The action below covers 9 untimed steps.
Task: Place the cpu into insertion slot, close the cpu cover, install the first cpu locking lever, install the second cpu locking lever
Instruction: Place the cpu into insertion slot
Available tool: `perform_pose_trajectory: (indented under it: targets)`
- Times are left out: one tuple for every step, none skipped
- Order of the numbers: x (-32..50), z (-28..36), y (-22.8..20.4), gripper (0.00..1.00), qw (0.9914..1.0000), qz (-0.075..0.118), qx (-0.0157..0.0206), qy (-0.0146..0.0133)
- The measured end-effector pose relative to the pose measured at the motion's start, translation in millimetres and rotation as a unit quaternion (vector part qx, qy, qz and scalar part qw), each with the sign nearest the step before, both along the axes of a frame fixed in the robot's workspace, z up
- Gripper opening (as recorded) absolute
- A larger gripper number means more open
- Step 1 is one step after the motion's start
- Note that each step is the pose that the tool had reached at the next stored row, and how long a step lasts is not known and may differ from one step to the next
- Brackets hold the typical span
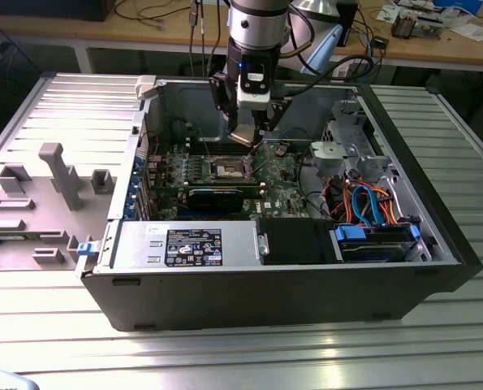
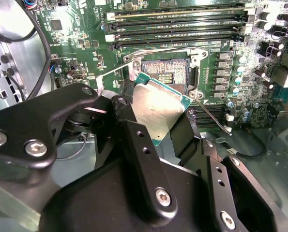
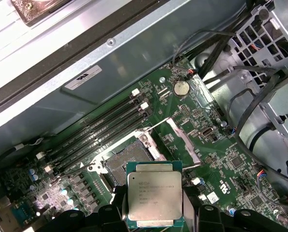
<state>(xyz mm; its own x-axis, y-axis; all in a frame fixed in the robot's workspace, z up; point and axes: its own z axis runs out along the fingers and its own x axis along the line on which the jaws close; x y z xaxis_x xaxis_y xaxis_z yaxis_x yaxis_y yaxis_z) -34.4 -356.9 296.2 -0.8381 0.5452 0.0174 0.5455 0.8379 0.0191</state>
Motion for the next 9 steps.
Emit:
perform_pose_trajectory:
  targets:
    - [0.0,0.0,0.0,0.55,1.0,0.0,0.0,0.0]
    - [0.0,0.0,0.0,0.55,1.0,-0.001,0.0,0.0]
    - [0.0,0.0,0.0,0.55,1.0,-0.001,0.0,0.0]
    - [0.0,0.0,0.0,0.55,1.0,-0.001,0.0,0.0]
    - [0.0,0.0,0.0,0.55,1.0,-0.001,0.0,0.0]
    - [0.0,0.0,0.0,0.55,1.0,-0.002,0.0,0.0]
    - [0.0,0.0,0.0,0.55,1.0,-0.002,0.0,0.0]
    - [0.0,0.0,0.0,0.55,1.0,-0.002,0.0,0.0]
    - [0.0,0.0,0.0,0.55,1.0,-0.003,0.0,0.0]
